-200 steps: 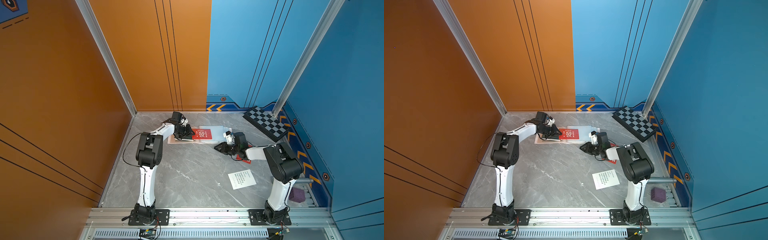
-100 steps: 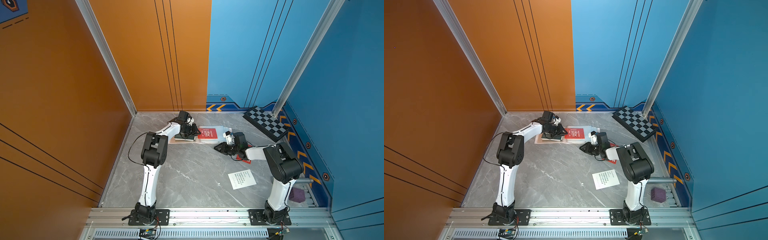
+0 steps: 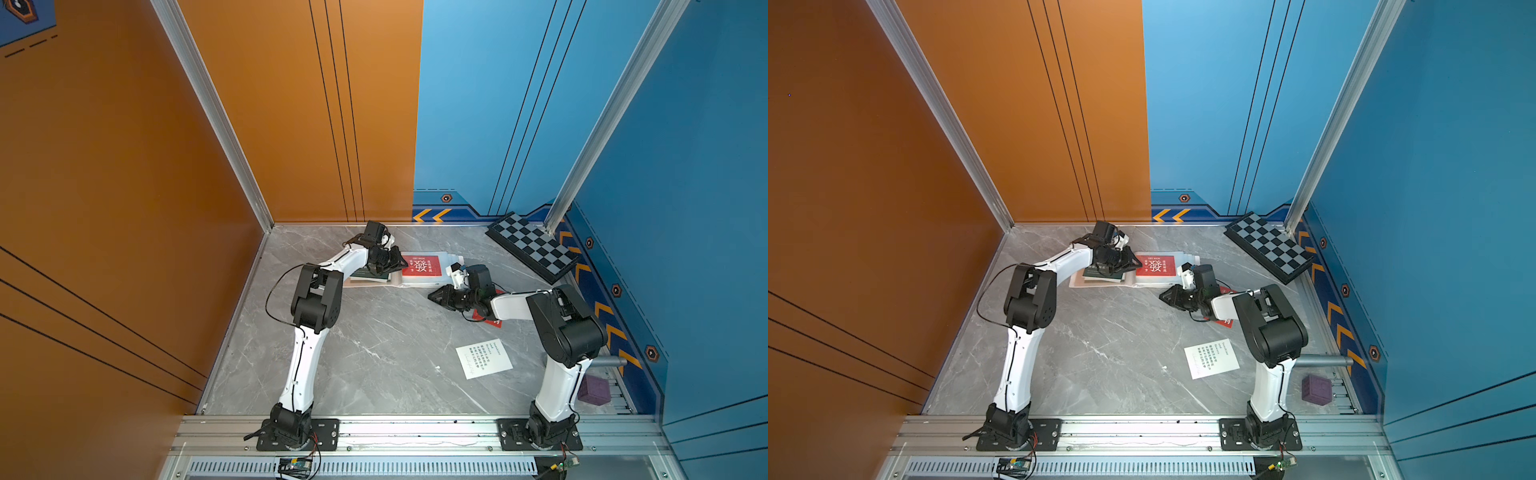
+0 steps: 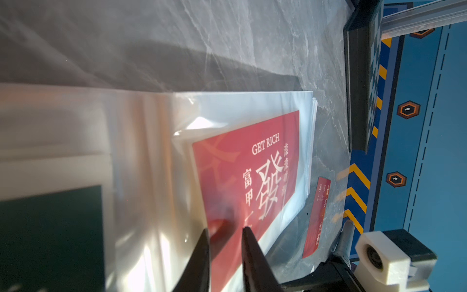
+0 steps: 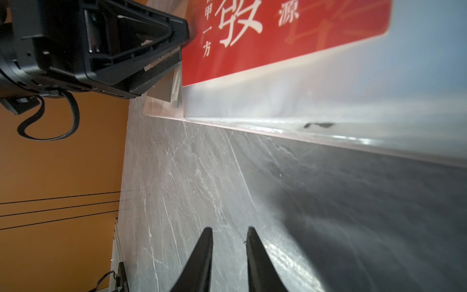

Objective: Place the photos into the photo albums
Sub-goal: Insert the photo into the photo album.

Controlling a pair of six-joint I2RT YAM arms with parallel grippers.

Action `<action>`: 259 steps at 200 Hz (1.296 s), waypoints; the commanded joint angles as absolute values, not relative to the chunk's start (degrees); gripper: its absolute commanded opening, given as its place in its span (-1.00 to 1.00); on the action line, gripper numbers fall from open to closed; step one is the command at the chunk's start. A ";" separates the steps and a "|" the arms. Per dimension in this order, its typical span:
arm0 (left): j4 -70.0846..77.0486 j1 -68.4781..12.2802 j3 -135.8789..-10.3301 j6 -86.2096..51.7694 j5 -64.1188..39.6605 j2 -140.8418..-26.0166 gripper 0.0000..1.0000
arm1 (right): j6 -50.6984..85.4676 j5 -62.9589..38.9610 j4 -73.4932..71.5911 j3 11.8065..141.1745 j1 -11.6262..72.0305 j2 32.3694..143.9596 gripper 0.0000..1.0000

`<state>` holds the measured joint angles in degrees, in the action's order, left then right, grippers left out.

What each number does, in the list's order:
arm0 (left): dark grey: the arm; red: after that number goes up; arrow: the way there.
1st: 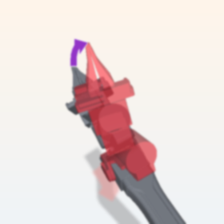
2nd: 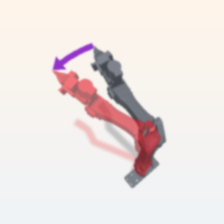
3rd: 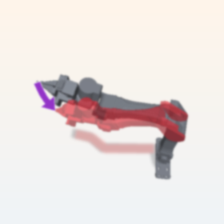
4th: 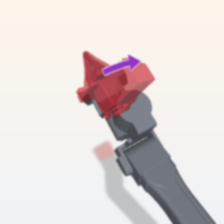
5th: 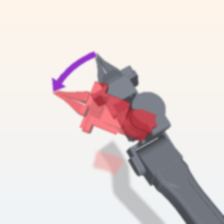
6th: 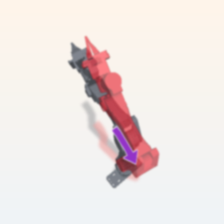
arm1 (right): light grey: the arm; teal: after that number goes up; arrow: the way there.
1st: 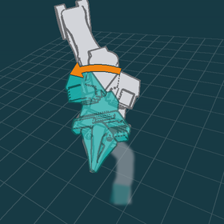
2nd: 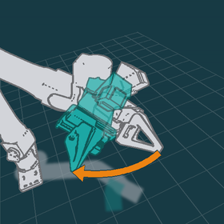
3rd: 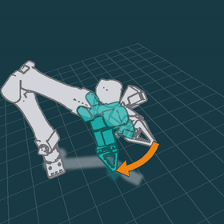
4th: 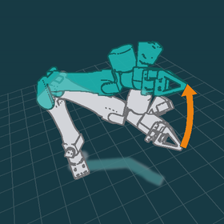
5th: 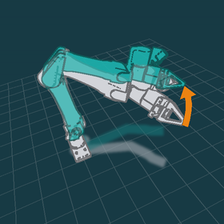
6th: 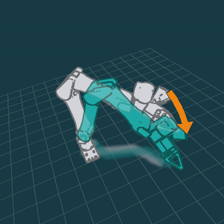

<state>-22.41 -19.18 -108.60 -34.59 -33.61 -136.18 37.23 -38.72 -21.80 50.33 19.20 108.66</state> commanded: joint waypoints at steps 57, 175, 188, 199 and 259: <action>-27.62 -20.53 -113.03 -33.06 -29.95 -138.29 -0.30 | 35.33 -37.71 -19.66 51.68 19.60 109.03 -0.48; -37.24 -23.21 -112.23 -23.88 -13.15 -125.92 -0.25 | 35.05 -36.58 -19.38 51.26 19.73 108.26 -0.48; -37.18 -23.26 -112.51 -24.40 -12.73 -125.28 -0.29 | 34.88 -36.17 -19.37 51.16 19.63 107.87 -0.48; -37.18 -23.20 -113.13 -25.29 -11.85 -125.14 -0.32 | 35.27 -36.31 -19.45 51.31 19.38 107.89 -0.48; -37.11 -25.05 -119.62 -31.21 -11.45 -130.66 -0.44 | 42.12 -37.33 -20.75 52.82 14.08 104.32 -0.48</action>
<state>-36.01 -23.18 -116.79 -29.26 -12.58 -127.31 39.11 -37.65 -21.15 50.61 16.29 107.59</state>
